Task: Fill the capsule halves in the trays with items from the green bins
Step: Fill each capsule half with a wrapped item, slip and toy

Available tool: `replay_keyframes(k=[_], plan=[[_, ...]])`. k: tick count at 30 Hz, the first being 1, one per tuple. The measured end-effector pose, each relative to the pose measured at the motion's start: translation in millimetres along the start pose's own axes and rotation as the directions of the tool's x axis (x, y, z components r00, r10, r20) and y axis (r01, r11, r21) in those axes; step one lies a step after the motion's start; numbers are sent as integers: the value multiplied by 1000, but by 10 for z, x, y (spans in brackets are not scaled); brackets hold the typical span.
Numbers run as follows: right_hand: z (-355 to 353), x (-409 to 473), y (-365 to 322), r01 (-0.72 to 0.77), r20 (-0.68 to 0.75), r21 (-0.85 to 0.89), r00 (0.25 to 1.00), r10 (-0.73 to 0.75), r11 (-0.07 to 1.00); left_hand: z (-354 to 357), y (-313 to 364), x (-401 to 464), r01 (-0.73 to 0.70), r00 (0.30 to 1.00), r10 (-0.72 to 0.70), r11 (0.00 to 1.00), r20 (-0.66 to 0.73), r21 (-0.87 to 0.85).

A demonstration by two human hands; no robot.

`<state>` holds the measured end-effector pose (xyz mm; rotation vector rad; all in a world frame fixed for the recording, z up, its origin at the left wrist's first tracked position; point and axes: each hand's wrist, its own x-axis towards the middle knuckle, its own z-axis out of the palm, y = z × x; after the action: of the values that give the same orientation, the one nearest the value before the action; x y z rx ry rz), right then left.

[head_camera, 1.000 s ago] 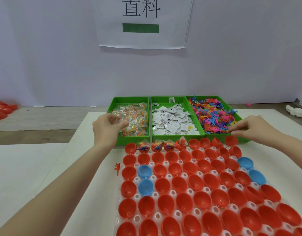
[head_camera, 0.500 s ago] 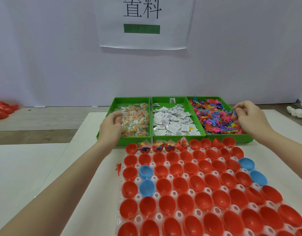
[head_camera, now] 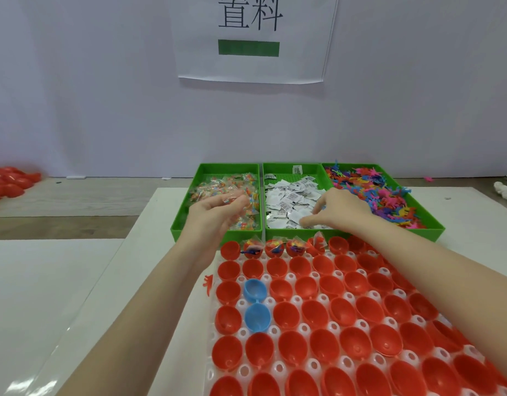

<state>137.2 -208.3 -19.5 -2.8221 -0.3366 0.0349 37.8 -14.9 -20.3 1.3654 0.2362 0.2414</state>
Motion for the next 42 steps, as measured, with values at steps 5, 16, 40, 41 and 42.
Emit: replay_keyframes(k=[5, 16, 40, 41, 42], plan=[[87, 62, -78, -55, -5, 67, 998, 55, 996, -47, 20, -55, 139, 989, -131, 980, 69, -141], [-161, -161, -170, 69, -81, 764, 997, -12, 642, 158, 57, -241, -169, 985, 170, 984, -20, 64], [-397, -967, -310, 246, -210, 794, 969, -129, 556, 549, 115, -516, -220, 941, 205, 975, 269, 27], [-395, -979, -303, 240, -200, 785, 971, -132, 572, 544, 106, -511, -229, 947, 214, 973, 241, 34], [-395, -988, -287, 225, -175, 787, 974, -143, 575, 534, 104, -501, -217, 954, 207, 976, 218, 26]])
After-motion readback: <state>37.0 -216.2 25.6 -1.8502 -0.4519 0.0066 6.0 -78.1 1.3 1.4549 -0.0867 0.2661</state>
